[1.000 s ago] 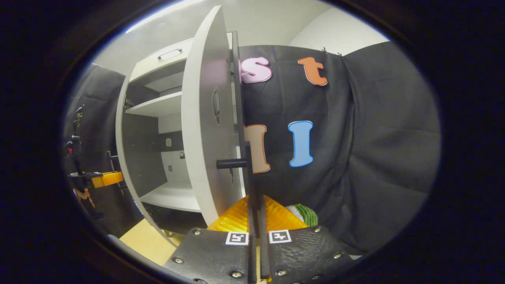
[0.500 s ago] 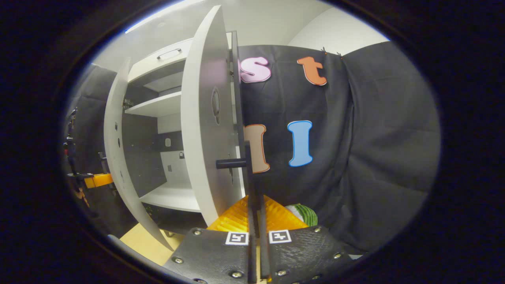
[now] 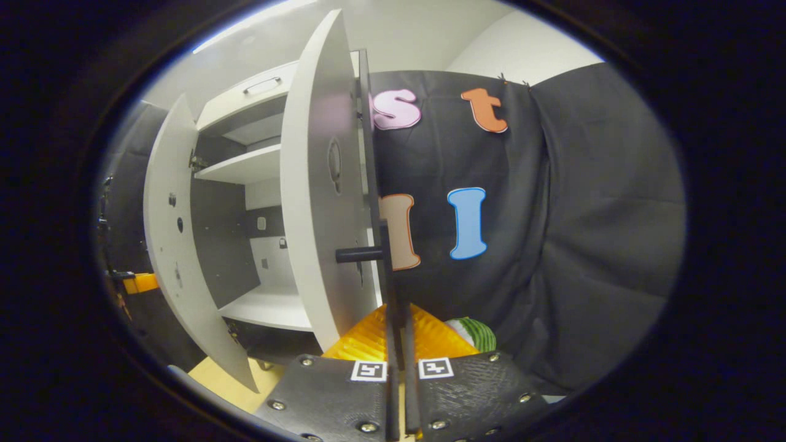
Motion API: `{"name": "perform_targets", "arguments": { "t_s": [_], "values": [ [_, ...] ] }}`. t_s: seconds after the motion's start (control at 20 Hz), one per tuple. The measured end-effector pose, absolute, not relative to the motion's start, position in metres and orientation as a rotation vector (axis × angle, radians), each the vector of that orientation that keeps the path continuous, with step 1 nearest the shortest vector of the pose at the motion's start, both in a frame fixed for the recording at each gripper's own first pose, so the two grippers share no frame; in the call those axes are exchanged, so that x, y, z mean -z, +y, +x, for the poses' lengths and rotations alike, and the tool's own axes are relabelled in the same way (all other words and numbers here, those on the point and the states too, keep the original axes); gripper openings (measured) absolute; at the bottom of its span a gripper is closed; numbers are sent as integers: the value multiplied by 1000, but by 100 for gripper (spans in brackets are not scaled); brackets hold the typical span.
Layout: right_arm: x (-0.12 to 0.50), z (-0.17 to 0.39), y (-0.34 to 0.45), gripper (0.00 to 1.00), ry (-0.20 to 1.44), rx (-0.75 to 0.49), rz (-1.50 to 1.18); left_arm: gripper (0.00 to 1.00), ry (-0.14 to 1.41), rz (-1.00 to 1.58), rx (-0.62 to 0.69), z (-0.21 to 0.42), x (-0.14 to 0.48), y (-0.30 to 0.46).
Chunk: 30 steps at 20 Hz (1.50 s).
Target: Open the right door of the double-door shoe cabinet with the right hand, and open the left door with the left hand.
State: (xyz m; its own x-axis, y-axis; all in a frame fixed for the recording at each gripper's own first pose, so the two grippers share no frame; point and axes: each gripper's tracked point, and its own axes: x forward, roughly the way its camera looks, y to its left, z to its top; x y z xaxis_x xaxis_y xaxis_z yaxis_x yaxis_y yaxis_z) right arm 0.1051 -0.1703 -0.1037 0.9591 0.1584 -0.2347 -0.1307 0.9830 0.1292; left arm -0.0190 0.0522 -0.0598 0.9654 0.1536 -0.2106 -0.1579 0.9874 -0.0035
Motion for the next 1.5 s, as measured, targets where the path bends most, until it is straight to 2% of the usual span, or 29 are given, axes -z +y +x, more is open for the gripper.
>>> {"name": "perform_targets", "arguments": {
  "t_s": [0.55,0.8,0.95,1.5],
  "values": [
    [104,105,-170,5,245,-149,115,13,230,-33,-202,-35,57,73],
    [103,106,-170,5,238,-153,120,2,242,9,-321,-51,55,110],
    [103,106,-169,5,232,-155,126,0,245,-5,-363,-59,55,132],
    [103,106,-170,5,235,-141,124,0,224,-47,-290,-63,55,161]
  ]
}}
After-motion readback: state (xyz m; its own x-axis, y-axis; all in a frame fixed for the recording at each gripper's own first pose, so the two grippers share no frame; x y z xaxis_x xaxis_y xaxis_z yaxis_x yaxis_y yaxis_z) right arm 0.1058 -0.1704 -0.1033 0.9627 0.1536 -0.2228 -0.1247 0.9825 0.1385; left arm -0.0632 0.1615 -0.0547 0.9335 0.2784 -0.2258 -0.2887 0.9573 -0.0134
